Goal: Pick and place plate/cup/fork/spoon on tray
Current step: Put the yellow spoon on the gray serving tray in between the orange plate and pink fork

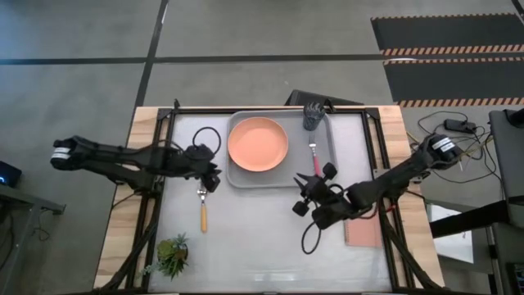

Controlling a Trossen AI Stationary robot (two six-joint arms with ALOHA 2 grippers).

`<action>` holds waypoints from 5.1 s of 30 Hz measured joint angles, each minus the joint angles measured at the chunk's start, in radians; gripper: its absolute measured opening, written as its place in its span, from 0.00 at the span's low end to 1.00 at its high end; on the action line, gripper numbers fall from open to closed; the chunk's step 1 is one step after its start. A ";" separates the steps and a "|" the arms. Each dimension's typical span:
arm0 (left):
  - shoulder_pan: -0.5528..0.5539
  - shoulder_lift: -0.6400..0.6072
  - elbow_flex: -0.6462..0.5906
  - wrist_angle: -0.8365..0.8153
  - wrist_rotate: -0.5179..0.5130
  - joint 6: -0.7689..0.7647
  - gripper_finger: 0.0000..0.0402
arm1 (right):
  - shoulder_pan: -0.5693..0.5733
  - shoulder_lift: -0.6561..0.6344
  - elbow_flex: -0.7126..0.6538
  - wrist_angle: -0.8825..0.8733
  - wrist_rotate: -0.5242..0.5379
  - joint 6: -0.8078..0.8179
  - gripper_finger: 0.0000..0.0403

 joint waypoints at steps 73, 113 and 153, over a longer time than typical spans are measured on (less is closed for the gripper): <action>-0.266 0.414 -0.026 -0.198 0.239 -0.832 0.52 | 0.022 -0.289 -0.105 0.038 -0.242 -0.304 0.15; -0.272 0.410 0.138 -0.140 0.173 -0.727 0.00 | 0.152 -0.368 -0.130 0.008 -0.234 -0.277 0.15; -0.296 0.506 -0.022 -0.062 0.249 -0.598 0.44 | 0.151 -0.368 -0.130 0.014 -0.233 -0.277 0.15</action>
